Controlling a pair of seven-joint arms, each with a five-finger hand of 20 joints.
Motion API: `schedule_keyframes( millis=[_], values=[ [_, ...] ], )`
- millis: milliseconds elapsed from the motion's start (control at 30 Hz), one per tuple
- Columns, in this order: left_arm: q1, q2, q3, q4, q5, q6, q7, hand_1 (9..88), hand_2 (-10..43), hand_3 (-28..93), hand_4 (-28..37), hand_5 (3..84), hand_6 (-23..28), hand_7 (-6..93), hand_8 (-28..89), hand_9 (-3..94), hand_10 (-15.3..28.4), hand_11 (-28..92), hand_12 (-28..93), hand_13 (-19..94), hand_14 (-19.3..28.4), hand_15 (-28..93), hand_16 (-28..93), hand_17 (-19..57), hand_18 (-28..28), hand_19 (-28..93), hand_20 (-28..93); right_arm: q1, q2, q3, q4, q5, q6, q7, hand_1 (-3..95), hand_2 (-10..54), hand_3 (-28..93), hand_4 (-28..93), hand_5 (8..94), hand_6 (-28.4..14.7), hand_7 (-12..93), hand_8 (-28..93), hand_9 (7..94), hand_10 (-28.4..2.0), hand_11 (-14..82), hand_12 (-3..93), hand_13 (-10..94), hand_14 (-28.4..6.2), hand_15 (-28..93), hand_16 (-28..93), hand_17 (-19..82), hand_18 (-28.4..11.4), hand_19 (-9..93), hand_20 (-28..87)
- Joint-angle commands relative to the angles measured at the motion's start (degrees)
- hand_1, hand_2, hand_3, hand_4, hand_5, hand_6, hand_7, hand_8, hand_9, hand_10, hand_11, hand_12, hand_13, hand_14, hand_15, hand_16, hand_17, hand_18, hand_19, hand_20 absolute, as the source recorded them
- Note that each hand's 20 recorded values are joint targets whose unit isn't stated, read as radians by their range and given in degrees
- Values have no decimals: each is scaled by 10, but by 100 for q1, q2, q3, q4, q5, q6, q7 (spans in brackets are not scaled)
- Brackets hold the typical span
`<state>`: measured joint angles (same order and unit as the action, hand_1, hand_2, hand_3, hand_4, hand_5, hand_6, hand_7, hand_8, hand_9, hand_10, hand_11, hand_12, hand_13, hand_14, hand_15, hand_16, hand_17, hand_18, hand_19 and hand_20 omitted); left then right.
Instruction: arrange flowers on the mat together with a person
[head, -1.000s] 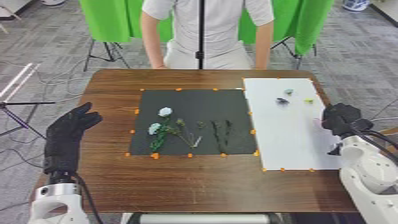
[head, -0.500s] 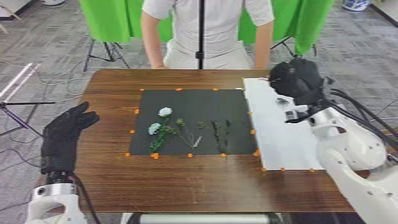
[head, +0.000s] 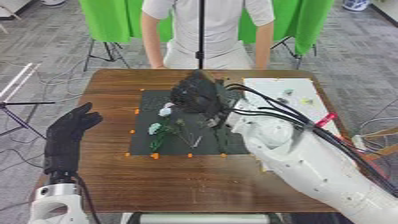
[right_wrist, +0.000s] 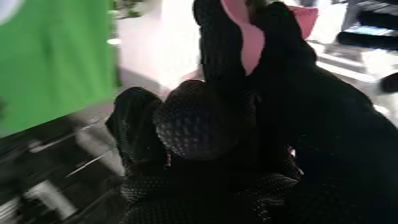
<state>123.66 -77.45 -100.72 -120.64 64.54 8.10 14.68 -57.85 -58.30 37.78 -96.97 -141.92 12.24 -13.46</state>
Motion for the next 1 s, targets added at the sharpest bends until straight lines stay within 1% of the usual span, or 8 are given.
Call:
schedule_keyframes(
  millis=[33, 133, 167, 200, 367, 500, 700, 1000],
  values=[
    [-87, 50, 104, 91, 23, -57, -72, 249, 31, 655, -245, 504, 57, 162, -53, 502, 146, 236, 154, 403, 199, 260, 10, 40, 136, 123, 161, 281, -741, -324, 538, -620, -73, -229, 600, -95, 641, -281, 821, 62, 222, 5, 927, -50, 47, 304, 880, -8, 648, 354, 519, -167, 932, 558],
    [-143, 79, 133, 116, 45, -135, -106, 250, 31, 654, -246, 504, 57, 161, -53, 502, 146, 235, 154, 403, 198, 259, 10, 40, 136, 123, 161, 291, -851, -300, 717, -809, -164, -282, 600, -95, 641, -281, 821, 66, 222, -4, 917, -52, 36, 286, 885, -6, 649, 350, 525, -168, 932, 563],
    [-155, 61, 92, 140, 43, -189, -130, 250, 31, 654, -246, 504, 56, 161, -53, 501, 146, 236, 154, 403, 199, 259, 10, 40, 136, 122, 161, 299, -908, -318, 825, -865, -149, -309, 600, -95, 641, -280, 819, 67, 224, -4, 913, -51, 36, 287, 885, -6, 650, 350, 526, -167, 932, 565],
    [-156, 88, 120, 128, 41, -153, -111, 250, 31, 654, -246, 504, 56, 162, -53, 500, 146, 236, 154, 402, 199, 259, 10, 40, 136, 122, 160, 278, -896, -314, 859, -906, -160, -330, 600, -95, 642, -278, 814, 68, 227, -4, 909, -49, 36, 289, 885, -5, 651, 351, 526, -167, 932, 569],
    [-138, 91, 63, 97, 38, -113, -98, 249, 31, 654, -245, 503, 57, 161, -53, 500, 146, 235, 154, 400, 199, 258, 11, 39, 136, 123, 160, 256, -936, -314, 1113, -1169, -283, -408, 595, -95, 645, -270, 805, 73, 235, -9, 904, -46, 36, 294, 881, -4, 660, 353, 525, -166, 932, 577],
    [-180, 117, 71, 118, 28, -129, -114, 249, 31, 655, -245, 502, 56, 161, -53, 500, 147, 235, 154, 399, 198, 256, 11, 39, 136, 123, 160, 242, -897, -305, 1163, -1257, -354, -324, 590, -95, 649, -270, 801, 76, 241, -13, 903, -46, 36, 296, 879, -5, 664, 353, 524, -165, 932, 581],
    [-211, 73, 90, 147, 34, -171, -106, 249, 30, 655, -245, 503, 58, 159, -53, 498, 146, 235, 154, 399, 198, 256, 12, 39, 136, 124, 160, 196, -893, -214, 1218, -1344, -649, -313, 587, -95, 651, -267, 795, 75, 242, -19, 899, -44, 34, 292, 878, -3, 670, 352, 525, -164, 932, 582],
    [-152, 39, 58, 125, 27, -154, -113, 249, 31, 655, -245, 503, 57, 160, -52, 499, 146, 235, 154, 400, 199, 257, 11, 39, 136, 124, 159, 76, -841, -106, 1149, -1341, -1125, -362, 575, -95, 651, -262, 768, 58, 229, -15, 885, -55, 29, 284, 886, 3, 665, 348, 532, -161, 932, 585]
  ],
)
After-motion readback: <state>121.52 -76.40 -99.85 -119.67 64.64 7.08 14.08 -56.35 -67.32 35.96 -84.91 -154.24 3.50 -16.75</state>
